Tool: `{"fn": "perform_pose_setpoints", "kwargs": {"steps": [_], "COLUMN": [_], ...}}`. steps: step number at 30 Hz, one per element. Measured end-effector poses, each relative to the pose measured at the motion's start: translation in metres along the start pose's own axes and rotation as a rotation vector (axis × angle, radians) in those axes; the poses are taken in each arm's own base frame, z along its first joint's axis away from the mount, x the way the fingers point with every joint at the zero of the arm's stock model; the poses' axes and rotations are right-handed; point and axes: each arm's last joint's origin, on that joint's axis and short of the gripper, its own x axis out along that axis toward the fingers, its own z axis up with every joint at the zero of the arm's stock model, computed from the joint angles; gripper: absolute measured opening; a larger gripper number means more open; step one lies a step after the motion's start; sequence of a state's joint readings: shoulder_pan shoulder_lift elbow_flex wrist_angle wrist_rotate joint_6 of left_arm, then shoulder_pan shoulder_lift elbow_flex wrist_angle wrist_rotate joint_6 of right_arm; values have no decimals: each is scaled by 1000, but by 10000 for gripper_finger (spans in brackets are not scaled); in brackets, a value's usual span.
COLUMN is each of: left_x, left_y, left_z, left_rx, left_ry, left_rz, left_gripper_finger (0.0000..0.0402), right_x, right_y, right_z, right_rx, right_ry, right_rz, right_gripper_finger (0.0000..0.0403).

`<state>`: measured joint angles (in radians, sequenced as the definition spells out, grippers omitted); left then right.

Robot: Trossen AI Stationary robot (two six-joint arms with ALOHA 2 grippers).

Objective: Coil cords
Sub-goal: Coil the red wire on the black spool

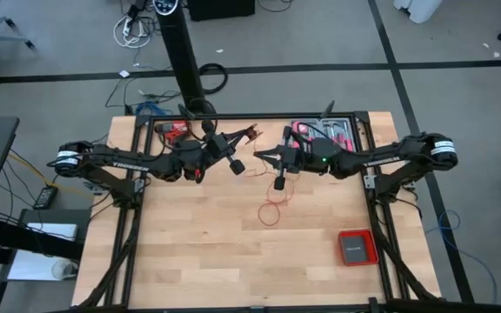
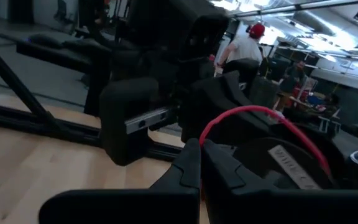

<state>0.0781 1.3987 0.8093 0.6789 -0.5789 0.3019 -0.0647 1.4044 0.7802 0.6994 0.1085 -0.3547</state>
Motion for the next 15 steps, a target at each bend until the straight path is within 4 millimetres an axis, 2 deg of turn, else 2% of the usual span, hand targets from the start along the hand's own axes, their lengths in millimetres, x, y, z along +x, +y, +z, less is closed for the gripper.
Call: {"fn": "perform_pose_setpoints", "kwargs": {"steps": [10,15], "left_x": [-3,-4], "left_y": [-4,-3], "left_z": [8,12], "left_rx": [-112,-169], "left_ry": [-70,-110], "left_rz": [-39,-39], "left_gripper_finger": [0,0], "right_x": [25,27], "right_y": [4,5], "right_z": [-7,-14], "right_rx": [-40,-55], "right_ry": [51,112], "right_rz": [12,-19], "right_gripper_finger": [0,0]}}
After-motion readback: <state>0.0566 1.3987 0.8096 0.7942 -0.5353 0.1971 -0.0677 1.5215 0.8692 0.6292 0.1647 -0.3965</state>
